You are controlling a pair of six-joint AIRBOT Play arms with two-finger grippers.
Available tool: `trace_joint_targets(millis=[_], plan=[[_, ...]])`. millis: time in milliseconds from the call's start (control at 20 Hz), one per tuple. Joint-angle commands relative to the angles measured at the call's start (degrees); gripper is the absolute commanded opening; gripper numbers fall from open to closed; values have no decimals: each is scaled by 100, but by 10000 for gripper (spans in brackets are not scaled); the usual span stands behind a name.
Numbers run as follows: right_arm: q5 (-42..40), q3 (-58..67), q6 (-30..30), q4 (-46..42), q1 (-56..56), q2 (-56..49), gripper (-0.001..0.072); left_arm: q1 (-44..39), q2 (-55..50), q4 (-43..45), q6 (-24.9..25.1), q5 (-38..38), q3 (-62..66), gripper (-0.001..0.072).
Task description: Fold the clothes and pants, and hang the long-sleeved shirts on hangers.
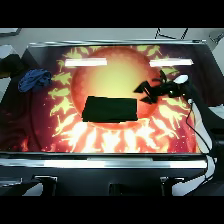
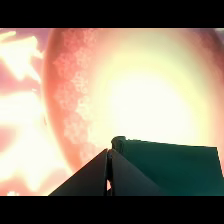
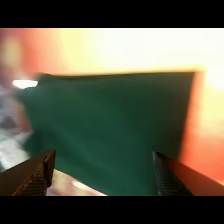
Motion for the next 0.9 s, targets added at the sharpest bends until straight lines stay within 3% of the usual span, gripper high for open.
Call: trace_joint_targets(millis=[0, 150, 300, 350, 450, 500, 700, 850], plan=[[870, -533, 352, -1429, -579, 42, 668, -142, 20, 9, -4, -15, 0, 26], [437, -903, -411, -83, -328, -275, 668, -297, 20, 9, -24, -22, 0, 26], [138, -903, -531, 437, 66, -597, 666, -407, 20, 9, -31, -61, 0, 26], [44, -903, -557, 586, 179, -678, 634, -417, 20, 7, -42, -63, 0, 26], [-208, -903, -706, 782, 271, -719, 342, -446, 20, 9, -72, -59, 0, 26], [-258, -883, -846, 981, 256, -706, 61, -446, 20, 9, -72, -61, 0, 26], [363, -122, -1189, 1215, -306, -391, 37, -444, 20, 11, -68, -50, 0, 26], [894, 713, -820, 780, -1169, 15, 37, -444, 20, 11, -63, -46, 0, 26]])
